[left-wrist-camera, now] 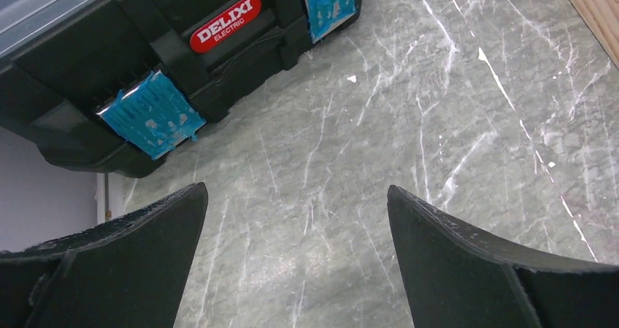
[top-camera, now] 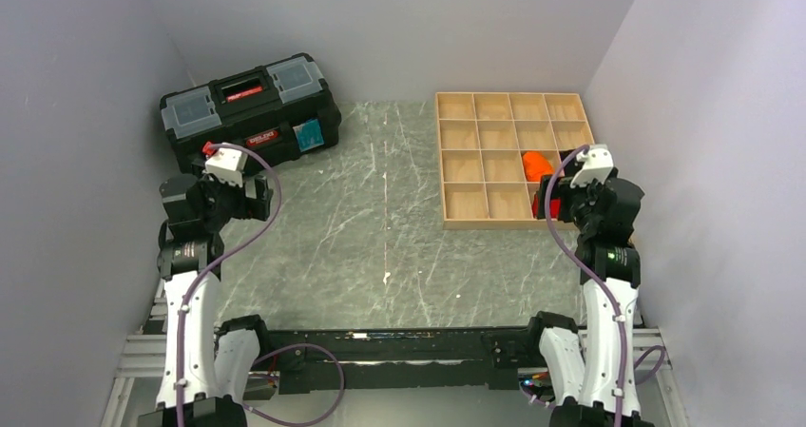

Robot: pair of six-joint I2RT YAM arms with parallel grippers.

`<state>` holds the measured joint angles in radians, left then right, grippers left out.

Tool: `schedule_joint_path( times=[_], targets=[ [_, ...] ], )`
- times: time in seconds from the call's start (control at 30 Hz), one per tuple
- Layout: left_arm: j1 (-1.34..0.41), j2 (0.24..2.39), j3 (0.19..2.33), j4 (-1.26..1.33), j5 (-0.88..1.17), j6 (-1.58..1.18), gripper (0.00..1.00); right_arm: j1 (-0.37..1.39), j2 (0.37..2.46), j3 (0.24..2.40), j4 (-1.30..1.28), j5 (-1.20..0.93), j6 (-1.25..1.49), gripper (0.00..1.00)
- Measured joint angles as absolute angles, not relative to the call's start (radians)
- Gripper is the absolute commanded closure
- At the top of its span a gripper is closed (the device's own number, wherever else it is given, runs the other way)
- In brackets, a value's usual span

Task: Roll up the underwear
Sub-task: Reset both arms

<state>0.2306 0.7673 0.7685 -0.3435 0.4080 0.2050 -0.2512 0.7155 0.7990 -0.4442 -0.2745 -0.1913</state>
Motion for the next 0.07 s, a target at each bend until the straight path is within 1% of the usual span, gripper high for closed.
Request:
schedule_joint_path(
  times=[0.07],
  targets=[
    [0.237,0.767,0.768,-0.343,0.417,0.205,0.01,-0.255,0.716,0.793,-0.445,-0.282,-0.193,0.0]
  ],
)
